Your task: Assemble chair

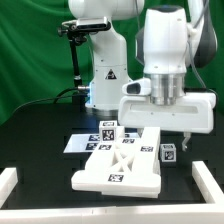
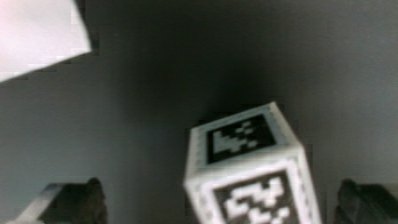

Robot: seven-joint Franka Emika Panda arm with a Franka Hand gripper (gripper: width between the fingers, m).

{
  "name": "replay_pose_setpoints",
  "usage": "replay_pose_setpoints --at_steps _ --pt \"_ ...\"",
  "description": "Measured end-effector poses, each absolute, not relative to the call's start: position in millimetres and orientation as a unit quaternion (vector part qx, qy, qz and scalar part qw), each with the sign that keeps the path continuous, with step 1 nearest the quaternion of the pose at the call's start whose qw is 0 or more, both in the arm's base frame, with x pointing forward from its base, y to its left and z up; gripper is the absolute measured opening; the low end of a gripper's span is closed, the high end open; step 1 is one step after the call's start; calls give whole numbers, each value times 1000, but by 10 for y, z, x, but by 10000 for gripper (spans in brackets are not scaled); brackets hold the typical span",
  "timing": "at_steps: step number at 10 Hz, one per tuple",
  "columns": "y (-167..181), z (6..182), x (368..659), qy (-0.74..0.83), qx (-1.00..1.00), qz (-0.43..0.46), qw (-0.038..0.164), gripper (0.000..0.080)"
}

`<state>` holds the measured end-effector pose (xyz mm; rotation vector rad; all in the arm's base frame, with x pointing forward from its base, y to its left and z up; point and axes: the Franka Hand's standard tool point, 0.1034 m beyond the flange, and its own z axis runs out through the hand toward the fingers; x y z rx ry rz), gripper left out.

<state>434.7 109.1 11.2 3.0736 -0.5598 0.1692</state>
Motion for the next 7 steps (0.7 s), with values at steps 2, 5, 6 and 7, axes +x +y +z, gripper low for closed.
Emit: replay_pose_setpoints --at_steps 2,5,6,7 --pt "1286 101 4273 -182 982 47 4 649" --pt "1259 89 4275 -177 983 47 6 619" --pt "1258 88 4275 -177 983 47 6 446" --pt "1258 88 4275 -177 983 47 6 282"
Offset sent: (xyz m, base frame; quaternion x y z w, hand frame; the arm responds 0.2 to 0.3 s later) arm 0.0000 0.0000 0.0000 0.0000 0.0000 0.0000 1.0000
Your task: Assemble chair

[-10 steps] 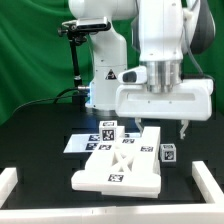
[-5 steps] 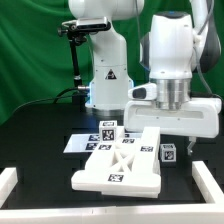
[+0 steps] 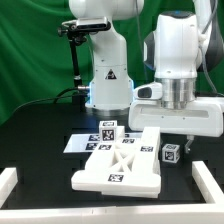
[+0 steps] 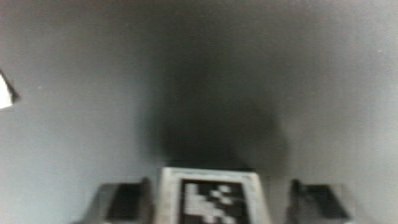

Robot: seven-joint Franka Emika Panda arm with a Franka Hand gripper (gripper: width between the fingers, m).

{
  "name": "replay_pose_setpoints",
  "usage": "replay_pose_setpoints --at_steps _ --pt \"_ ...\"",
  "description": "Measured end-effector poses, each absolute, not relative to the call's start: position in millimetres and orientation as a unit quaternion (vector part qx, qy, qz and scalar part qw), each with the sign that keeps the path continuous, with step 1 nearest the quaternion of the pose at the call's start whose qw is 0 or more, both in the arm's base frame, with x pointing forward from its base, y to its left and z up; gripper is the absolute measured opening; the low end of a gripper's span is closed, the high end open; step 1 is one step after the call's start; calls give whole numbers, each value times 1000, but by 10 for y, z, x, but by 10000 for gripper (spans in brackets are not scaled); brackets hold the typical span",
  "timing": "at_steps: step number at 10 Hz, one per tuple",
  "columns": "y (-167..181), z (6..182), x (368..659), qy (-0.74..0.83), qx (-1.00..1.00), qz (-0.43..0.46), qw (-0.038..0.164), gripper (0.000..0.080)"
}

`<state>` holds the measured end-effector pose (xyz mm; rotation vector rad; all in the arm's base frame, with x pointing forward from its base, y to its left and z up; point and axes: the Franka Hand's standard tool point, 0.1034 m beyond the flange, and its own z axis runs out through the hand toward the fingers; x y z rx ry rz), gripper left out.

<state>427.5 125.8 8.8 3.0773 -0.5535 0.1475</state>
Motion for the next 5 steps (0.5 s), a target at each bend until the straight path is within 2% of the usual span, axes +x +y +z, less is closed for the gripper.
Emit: replay_pose_setpoints --at_steps 5 --pt "1259 90 4277 -177 983 47 6 284"
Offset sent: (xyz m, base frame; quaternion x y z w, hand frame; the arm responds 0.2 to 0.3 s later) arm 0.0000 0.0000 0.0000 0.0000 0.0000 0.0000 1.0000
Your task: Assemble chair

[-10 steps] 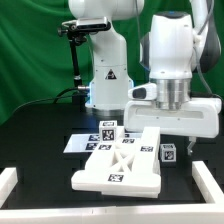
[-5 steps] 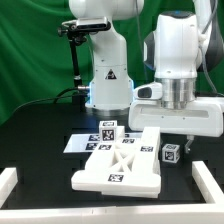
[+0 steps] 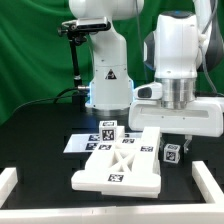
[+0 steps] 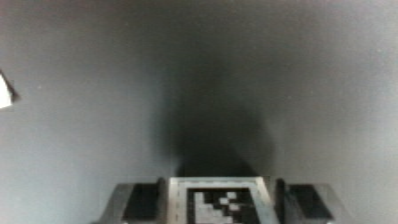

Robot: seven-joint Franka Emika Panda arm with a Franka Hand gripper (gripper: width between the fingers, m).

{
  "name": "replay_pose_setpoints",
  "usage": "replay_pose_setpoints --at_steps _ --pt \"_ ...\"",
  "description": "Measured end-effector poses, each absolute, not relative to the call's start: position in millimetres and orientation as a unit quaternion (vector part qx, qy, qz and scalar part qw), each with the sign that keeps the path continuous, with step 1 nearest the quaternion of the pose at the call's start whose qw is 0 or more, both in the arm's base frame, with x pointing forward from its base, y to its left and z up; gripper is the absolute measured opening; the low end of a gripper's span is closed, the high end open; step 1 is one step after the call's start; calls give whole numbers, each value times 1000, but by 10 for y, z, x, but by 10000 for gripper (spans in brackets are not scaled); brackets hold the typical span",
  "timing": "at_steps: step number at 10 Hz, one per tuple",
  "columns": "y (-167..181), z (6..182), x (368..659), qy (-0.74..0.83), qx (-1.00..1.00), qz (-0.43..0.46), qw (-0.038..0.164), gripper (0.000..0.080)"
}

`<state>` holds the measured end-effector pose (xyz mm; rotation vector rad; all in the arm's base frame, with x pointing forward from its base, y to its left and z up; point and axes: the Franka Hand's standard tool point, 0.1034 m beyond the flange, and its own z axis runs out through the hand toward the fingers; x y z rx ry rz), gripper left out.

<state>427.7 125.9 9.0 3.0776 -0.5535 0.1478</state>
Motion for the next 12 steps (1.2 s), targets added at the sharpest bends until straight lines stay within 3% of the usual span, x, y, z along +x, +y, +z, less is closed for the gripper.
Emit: replay_pose_setpoints --at_steps 1,3,5,6,10,12 --pt "1265 127 4282 -173 984 43 4 284" --pt "1226 776 4349 -166 985 20 -31 284" --pt "965 1293 4454 -178 982 -14 -60 284" --pt "912 1432 4544 -177 982 -1 -60 284" --pt "910 1423 4568 -174 983 3 -57 284" --pt "892 1388 4715 -147 988 7 -55 284"
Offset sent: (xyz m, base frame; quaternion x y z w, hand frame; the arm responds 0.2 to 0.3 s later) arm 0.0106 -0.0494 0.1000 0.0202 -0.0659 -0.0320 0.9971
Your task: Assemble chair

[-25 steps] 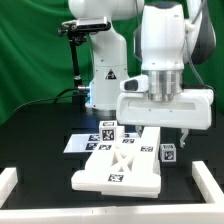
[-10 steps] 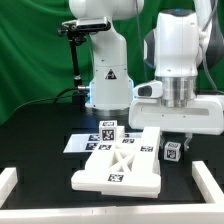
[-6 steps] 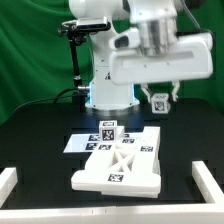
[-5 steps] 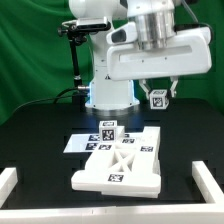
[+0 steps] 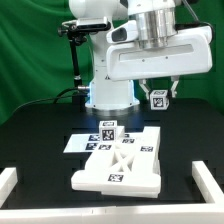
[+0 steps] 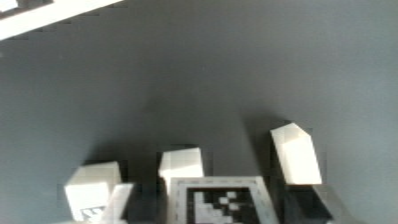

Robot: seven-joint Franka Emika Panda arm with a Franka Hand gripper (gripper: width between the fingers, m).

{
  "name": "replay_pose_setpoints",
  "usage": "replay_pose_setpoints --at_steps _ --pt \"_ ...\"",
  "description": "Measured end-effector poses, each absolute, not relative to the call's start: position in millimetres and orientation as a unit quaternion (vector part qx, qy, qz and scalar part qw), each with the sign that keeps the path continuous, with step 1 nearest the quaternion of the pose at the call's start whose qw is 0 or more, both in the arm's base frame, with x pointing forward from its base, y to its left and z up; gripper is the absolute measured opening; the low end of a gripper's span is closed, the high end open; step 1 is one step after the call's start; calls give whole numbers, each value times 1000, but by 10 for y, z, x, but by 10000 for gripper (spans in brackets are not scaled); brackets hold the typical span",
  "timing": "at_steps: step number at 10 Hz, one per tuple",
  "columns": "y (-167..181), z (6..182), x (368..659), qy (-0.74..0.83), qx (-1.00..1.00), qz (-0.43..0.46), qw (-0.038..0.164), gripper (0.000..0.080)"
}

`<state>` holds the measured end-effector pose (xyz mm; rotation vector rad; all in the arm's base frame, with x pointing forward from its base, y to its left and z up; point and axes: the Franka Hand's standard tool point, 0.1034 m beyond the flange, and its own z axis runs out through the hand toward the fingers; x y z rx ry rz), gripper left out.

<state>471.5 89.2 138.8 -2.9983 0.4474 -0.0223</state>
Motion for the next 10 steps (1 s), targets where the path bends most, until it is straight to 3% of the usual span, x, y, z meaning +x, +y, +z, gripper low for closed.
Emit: replay_pose_setpoints --at_steps 2,4,7,10 --pt "840 1681 5170 83 -994 -22 65 284" --pt "802 1783 5390 31 -996 -46 64 284" --pt "777 1746 5397 25 -997 -46 59 284" --pt "635 1552 5647 3 -998 -58 27 284"
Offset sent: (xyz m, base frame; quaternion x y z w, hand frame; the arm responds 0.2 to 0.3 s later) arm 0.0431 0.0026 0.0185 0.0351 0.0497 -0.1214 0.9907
